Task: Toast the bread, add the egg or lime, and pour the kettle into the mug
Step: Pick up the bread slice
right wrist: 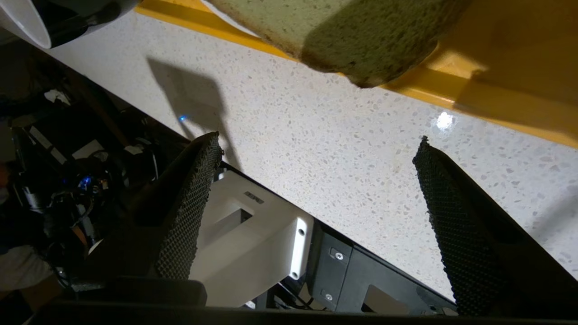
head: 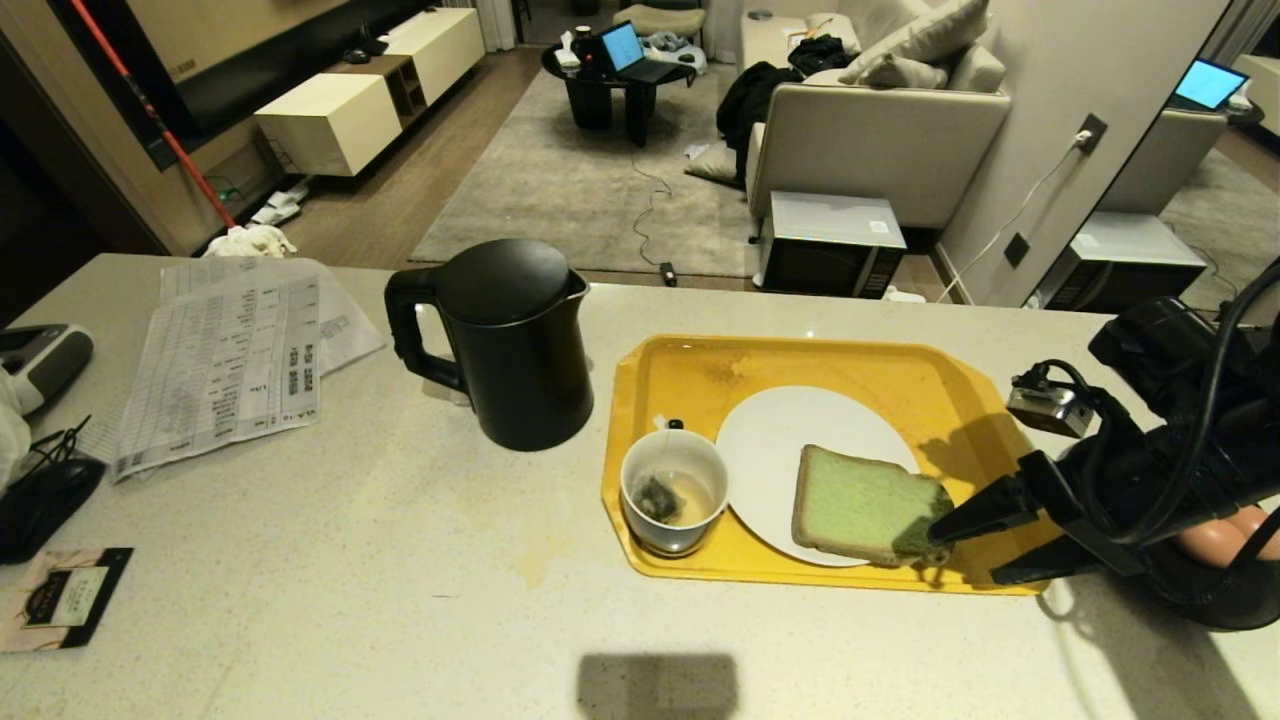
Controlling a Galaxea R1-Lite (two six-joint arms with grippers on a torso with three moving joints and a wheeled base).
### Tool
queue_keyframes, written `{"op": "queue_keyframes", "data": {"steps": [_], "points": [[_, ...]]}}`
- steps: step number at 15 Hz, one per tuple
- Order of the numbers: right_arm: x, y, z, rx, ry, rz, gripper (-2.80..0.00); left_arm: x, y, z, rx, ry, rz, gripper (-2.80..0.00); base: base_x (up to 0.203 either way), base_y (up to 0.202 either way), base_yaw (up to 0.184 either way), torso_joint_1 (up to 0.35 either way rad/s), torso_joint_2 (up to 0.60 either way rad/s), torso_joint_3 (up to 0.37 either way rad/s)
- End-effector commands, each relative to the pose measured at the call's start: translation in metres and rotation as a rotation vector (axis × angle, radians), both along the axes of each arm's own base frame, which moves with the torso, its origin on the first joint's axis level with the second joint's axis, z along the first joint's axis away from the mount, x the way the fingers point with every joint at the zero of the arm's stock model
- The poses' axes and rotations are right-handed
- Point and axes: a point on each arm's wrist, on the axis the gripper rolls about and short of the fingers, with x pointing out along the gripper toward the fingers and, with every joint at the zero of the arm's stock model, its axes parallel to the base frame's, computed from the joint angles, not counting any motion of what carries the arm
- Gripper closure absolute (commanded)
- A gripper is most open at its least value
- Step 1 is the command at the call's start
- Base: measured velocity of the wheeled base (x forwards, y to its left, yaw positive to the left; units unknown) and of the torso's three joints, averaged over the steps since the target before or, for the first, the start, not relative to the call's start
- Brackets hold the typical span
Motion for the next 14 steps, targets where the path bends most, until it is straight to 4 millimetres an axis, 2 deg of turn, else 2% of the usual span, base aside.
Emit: {"op": "queue_keyframes", "data": {"steps": [1, 10, 14], "points": [[0.009, -0.001, -0.01, 0.002, 0.015, 0.013, -2.8, 0.0, 0.0, 0.0, 0.001, -0.001, 0.0, 0.0, 0.0, 0.0, 0.0, 0.0, 0.0, 0.0], [0.044, 0.003, -0.022, 0.001, -0.016, 0.026, -2.8, 0.0, 0.0, 0.0, 0.001, -0.001, 0.0, 0.0, 0.0, 0.0, 0.0, 0.0, 0.0, 0.0], [0.05, 0.006, -0.028, 0.002, -0.003, 0.034, -2.8, 0.0, 0.0, 0.0, 0.001, -0.001, -0.001, 0.0, 0.0, 0.0, 0.0, 0.0, 0.0, 0.0]]}}
